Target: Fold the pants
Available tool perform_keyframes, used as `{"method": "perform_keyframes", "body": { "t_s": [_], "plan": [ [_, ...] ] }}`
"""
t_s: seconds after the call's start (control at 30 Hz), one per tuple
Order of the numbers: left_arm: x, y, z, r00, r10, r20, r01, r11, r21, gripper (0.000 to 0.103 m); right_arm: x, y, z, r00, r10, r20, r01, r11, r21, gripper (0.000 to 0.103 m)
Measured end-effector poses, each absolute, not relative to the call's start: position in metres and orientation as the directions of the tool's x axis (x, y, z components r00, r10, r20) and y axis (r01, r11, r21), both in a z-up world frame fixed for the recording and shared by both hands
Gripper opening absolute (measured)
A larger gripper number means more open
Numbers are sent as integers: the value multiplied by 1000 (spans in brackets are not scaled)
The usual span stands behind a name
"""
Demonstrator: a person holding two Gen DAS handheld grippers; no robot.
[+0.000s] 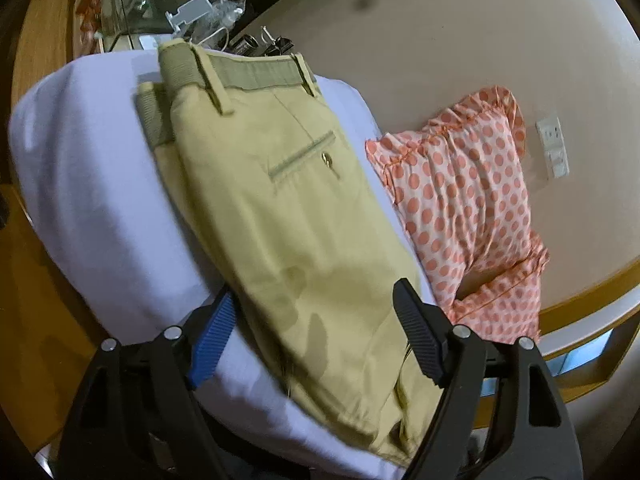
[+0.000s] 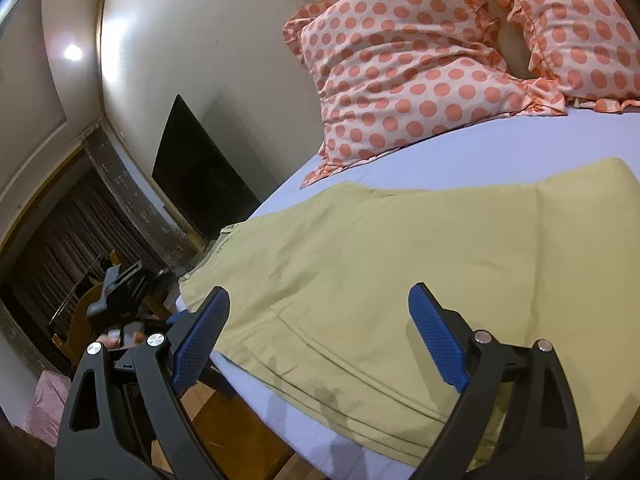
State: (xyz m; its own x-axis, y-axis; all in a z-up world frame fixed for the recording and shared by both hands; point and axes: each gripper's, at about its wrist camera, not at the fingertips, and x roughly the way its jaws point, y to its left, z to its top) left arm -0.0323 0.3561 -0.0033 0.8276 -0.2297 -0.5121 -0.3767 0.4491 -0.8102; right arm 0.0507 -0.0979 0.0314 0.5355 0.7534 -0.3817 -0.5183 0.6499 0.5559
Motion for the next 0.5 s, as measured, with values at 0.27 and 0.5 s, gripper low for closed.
{"method": "perform_keyframes", "body": {
  "t_s": [0.27, 0.5],
  "plan": [
    [6, 379, 2, 738, -78, -671, -527, 554, -644, 14, 43, -134, 37, 600, 725, -338, -489, 667, 563, 93],
    [50, 251, 122, 782, 102, -615, -319, 913, -254, 10, 38, -190, 41, 702, 648, -297, -409, 707, 576, 93]
  ]
}}
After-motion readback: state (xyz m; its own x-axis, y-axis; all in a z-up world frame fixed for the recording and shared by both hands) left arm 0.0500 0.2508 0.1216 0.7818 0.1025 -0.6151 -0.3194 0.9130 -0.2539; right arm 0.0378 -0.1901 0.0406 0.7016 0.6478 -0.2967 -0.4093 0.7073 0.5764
